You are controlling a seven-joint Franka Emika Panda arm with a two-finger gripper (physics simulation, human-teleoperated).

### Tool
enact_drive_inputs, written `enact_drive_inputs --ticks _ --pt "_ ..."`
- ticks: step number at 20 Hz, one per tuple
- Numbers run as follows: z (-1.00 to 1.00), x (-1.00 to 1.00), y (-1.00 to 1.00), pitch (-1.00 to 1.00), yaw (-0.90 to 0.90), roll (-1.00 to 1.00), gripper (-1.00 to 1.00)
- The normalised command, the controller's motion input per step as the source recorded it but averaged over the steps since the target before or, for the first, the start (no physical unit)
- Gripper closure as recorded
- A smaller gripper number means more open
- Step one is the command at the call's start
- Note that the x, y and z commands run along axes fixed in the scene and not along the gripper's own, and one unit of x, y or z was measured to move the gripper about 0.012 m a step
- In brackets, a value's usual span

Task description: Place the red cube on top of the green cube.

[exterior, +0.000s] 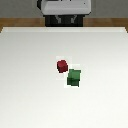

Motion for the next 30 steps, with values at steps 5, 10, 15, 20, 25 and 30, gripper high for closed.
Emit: enact_drive_inputs --ticks 5,10,15,20,25,30 --pt "0.0 0.0 0.0 0.0 0.0 0.0 -1.0" --pt "0.0 0.0 0.0 0.0 0.0 0.0 -1.0" --pt "0.0 0.8 0.0 0.0 0.0 0.0 -1.0" --pt "0.0 0.2 -0.2 0.0 0.03 0.0 -1.0" --pt "0.0 0.0 0.0 0.0 0.09 0.0 -1.0" --pt "0.0 0.2 0.0 0.0 0.09 0.0 -1.0"
